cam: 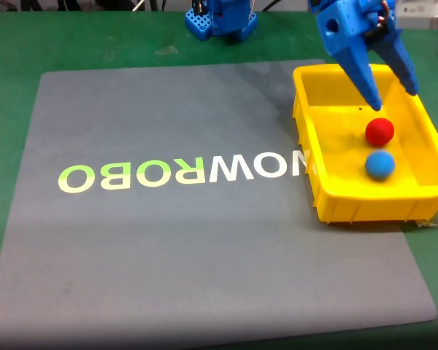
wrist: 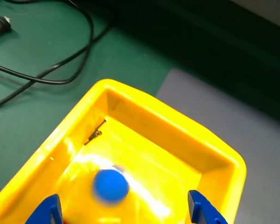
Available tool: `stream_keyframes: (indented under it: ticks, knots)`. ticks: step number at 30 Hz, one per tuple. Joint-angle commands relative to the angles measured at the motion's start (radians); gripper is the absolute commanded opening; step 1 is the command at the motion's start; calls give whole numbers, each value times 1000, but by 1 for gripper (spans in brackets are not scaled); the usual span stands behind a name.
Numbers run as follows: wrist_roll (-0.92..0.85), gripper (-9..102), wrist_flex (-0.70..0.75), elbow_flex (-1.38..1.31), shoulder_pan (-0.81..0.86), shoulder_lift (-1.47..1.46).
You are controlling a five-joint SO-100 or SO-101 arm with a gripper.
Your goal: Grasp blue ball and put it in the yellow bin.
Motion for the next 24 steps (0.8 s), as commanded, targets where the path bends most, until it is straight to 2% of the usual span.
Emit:
stream_keyframes:
  ticks: [1, 5, 8, 17, 24]
  knots:
    - [32, 31, 40, -40, 32, 143]
    - [61, 29, 91, 92, 52, 318]
    - [61, 27, 94, 302, 80, 520]
    - [-43, 0, 95, 1055, 236, 1177]
    - [-117, 0, 202, 1407, 374, 1519]
